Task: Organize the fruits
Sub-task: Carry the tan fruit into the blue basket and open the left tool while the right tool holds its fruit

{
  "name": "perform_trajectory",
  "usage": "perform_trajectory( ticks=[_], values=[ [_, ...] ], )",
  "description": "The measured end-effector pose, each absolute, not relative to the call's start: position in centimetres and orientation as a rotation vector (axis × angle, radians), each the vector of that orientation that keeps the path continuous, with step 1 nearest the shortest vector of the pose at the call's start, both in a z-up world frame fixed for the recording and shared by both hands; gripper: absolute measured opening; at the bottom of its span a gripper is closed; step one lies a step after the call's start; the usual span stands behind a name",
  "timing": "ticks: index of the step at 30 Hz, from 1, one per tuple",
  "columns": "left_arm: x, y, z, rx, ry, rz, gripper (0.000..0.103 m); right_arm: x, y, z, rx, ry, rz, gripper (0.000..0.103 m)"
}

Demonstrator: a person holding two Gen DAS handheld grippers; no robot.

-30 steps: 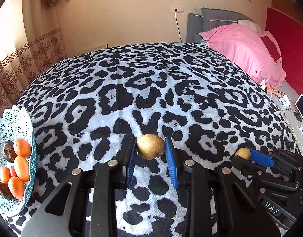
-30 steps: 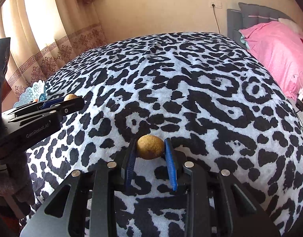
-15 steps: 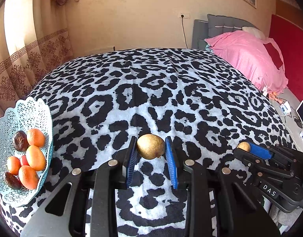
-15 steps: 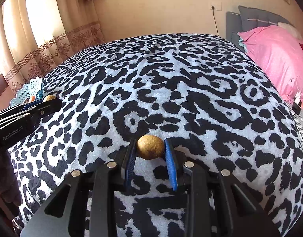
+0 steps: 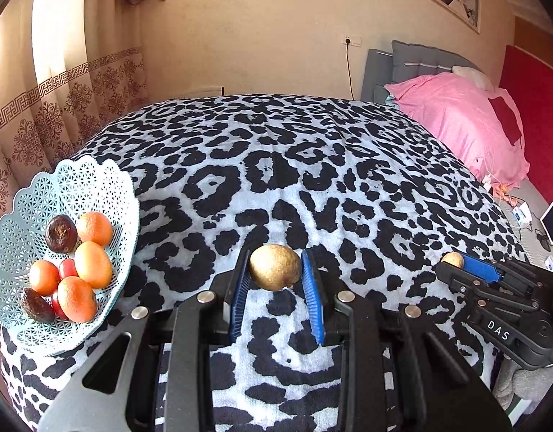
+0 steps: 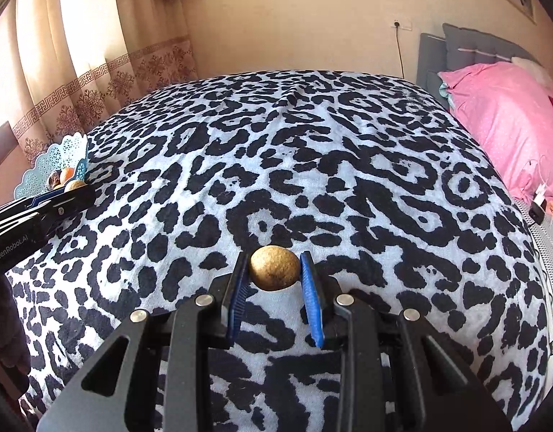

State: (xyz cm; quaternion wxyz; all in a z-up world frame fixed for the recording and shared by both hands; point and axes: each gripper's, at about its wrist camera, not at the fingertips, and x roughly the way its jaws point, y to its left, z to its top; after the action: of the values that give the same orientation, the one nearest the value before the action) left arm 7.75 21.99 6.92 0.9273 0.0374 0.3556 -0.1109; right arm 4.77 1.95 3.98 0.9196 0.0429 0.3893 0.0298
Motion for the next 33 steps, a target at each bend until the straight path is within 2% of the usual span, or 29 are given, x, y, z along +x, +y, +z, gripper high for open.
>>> perform_trajectory(
  ticks=[28,31,33],
  values=[
    [8.6,37.3,9.2,-0.053,0.638,0.076,0.03,5.5,7.9,4.7,0.044,0.82,0.146,0.029],
    [8.5,38.2,9.1,-0.069,0.64,0.085,0.032,5.7,8.2,4.6,0.042,0.826,0.149,0.029],
    [8.5,38.5,9.0,-0.077,0.638,0.092,0.043,5.8,8.4,4.7,0.039,0.826,0.154,0.029]
  ],
)
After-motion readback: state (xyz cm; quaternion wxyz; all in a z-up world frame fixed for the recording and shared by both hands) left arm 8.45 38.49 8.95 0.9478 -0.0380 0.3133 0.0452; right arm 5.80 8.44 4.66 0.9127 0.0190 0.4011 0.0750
